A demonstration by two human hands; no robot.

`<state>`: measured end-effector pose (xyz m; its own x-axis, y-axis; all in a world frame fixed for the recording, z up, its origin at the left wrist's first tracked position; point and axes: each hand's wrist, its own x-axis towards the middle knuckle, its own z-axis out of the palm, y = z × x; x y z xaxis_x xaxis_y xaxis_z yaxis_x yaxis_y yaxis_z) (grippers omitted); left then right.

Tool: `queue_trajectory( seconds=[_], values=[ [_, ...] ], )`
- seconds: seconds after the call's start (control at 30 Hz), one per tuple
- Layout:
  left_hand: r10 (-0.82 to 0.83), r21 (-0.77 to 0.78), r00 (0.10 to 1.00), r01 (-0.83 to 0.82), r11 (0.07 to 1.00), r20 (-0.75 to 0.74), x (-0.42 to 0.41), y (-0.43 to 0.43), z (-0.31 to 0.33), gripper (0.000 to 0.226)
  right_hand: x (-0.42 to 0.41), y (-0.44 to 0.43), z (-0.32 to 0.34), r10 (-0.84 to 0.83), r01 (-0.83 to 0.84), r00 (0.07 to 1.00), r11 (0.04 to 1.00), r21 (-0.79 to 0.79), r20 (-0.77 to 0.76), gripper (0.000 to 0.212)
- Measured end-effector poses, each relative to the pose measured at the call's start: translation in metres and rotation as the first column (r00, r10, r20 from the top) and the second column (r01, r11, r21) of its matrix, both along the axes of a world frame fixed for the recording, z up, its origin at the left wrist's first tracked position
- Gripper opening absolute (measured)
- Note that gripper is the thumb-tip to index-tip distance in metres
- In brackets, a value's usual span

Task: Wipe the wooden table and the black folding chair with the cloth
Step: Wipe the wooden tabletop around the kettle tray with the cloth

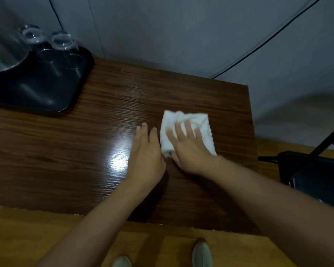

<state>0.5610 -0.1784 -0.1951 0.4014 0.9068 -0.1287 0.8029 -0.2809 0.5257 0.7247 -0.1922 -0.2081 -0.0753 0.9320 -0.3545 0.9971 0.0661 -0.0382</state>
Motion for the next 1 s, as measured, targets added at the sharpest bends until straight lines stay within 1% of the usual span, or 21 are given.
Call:
queue_trajectory(
  seconds=[0.07, 0.13, 0.2, 0.23, 0.3, 0.37, 0.43, 0.53, 0.6, 0.67, 0.73, 0.8, 0.83, 0.9, 1.0],
  values=[
    [-0.008, 0.028, 0.999, 0.009, 1.000, -0.036, -0.010, 0.006, -0.003, 0.068, 0.004, 0.061, -0.004, -0.050, 0.050, 0.999, 0.999, 0.020, -0.007, 0.078],
    [-0.042, 0.054, 0.997, 0.046, 0.997, -0.066, -0.019, 0.015, -0.006, 0.063, 0.009, 0.103, -0.008, -0.066, 0.066, 0.998, 0.997, 0.032, 0.013, 0.076],
    [-0.073, 0.047, 0.993, 0.077, 0.996, -0.089, -0.025, 0.023, -0.010, 0.055, 0.014, 0.115, -0.010, -0.044, 0.043, 0.999, 0.997, 0.059, 0.019, 0.073],
    [-0.087, 0.030, 0.990, 0.090, 0.995, -0.111, -0.027, 0.026, -0.013, 0.055, 0.017, 0.109, -0.009, -0.026, 0.025, 1.000, 0.996, 0.082, 0.011, 0.072],
    [-0.117, 0.017, 0.971, 0.123, 0.992, -0.207, -0.028, 0.025, -0.020, 0.064, 0.023, 0.083, -0.006, 0.002, 0.000, 1.000, 0.993, 0.115, -0.013, 0.072],
    [-0.141, 0.045, 0.947, 0.160, 0.986, -0.289, -0.030, 0.018, -0.031, 0.072, 0.027, 0.040, -0.002, 0.021, -0.016, 0.999, 0.993, 0.119, -0.037, 0.074],
    [-0.137, 0.057, 0.952, 0.158, 0.986, -0.273, -0.034, 0.010, -0.039, 0.071, 0.027, -0.022, 0.001, 0.031, -0.027, 0.998, 0.998, 0.064, -0.057, 0.077],
    [-0.110, 0.123, 0.964, 0.143, 0.982, -0.244, -0.037, 0.004, -0.043, 0.068, 0.016, -0.127, 0.002, 0.057, -0.058, 0.994, 0.998, -0.010, -0.089, 0.083],
    [-0.096, 0.138, 0.962, 0.135, 0.981, -0.256, -0.035, 0.003, -0.042, 0.067, 0.004, -0.178, 0.003, 0.094, -0.096, 0.990, 0.995, -0.016, -0.100, 0.079],
    [-0.103, 0.119, 0.962, 0.136, 0.984, -0.255, -0.034, 0.003, -0.041, 0.067, -0.006, -0.199, 0.008, 0.127, -0.127, 0.987, 0.992, 0.001, -0.097, 0.072],
    [-0.124, 0.097, 0.957, 0.154, 0.983, -0.263, -0.035, 0.009, -0.039, 0.069, -0.010, -0.189, 0.011, 0.150, -0.151, 0.983, 0.988, -0.007, -0.105, 0.074],
    [-0.149, 0.090, 0.946, 0.182, 0.979, -0.287, -0.036, 0.017, -0.035, 0.071, -0.010, -0.157, 0.014, 0.148, -0.153, 0.980, 0.988, -0.028, -0.130, 0.081],
    [-0.161, 0.090, 0.941, 0.196, 0.977, -0.296, -0.036, 0.021, -0.034, 0.071, -0.009, -0.134, 0.011, 0.135, -0.141, 0.983, 0.989, -0.038, -0.128, 0.082],
    [-0.194, 0.075, 0.932, 0.227, 0.971, -0.306, -0.037, 0.027, -0.033, 0.072, -0.005, -0.078, 0.004, 0.101, -0.101, 0.991, 0.995, -0.003, -0.089, 0.080],
    [-0.196, 0.102, 0.935, 0.235, 0.967, -0.296, -0.039, 0.027, -0.035, 0.072, 0.013, 0.023, -0.007, -0.016, 0.017, 0.999, 1.000, 0.024, -0.033, 0.076]
  ],
)
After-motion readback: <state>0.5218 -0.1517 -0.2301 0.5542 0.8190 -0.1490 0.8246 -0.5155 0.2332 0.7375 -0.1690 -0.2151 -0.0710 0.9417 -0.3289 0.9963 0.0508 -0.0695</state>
